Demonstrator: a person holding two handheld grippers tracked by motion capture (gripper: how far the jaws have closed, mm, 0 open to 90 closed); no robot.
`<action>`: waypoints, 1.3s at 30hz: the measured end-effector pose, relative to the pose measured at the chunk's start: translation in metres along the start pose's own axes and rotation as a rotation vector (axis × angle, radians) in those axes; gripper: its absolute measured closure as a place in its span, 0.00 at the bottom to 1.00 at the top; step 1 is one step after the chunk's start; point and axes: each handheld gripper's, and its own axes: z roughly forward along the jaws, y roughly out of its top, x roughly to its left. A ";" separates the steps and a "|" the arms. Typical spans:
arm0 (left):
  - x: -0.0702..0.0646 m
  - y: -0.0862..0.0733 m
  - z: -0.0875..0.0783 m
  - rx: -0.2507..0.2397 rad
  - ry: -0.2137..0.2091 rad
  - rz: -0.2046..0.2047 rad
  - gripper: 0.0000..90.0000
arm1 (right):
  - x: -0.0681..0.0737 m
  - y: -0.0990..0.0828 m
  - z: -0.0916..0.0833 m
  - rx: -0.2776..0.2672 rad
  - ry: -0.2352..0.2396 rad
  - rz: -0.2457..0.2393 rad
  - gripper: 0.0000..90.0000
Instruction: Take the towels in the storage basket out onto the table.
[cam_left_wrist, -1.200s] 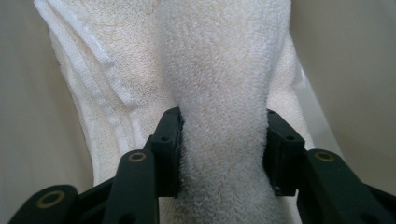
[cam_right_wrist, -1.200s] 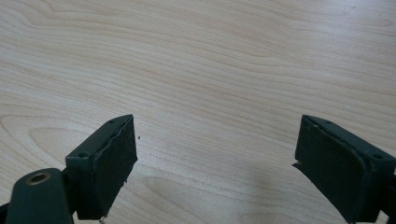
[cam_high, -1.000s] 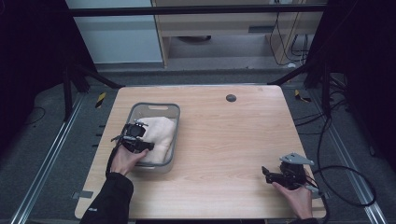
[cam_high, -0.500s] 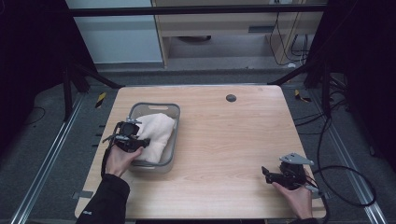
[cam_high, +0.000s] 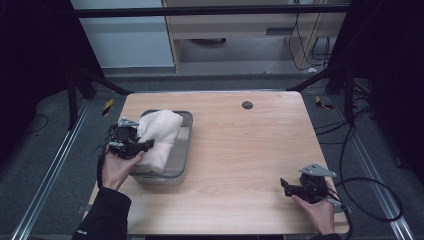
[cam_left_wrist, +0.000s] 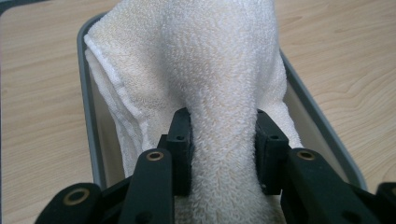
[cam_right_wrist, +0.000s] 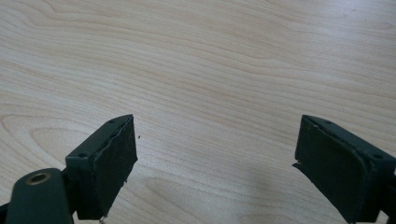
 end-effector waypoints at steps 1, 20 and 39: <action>-0.001 0.001 -0.002 -0.010 -0.002 -0.003 0.72 | 0.000 0.000 0.000 -0.002 -0.001 -0.003 0.14; -0.022 0.025 -0.038 -0.074 -0.056 0.054 0.72 | 0.000 0.000 0.000 -0.005 -0.003 -0.001 0.14; -0.049 0.040 -0.061 -0.079 -0.110 0.138 0.72 | -0.001 0.000 -0.001 -0.010 -0.005 -0.002 0.14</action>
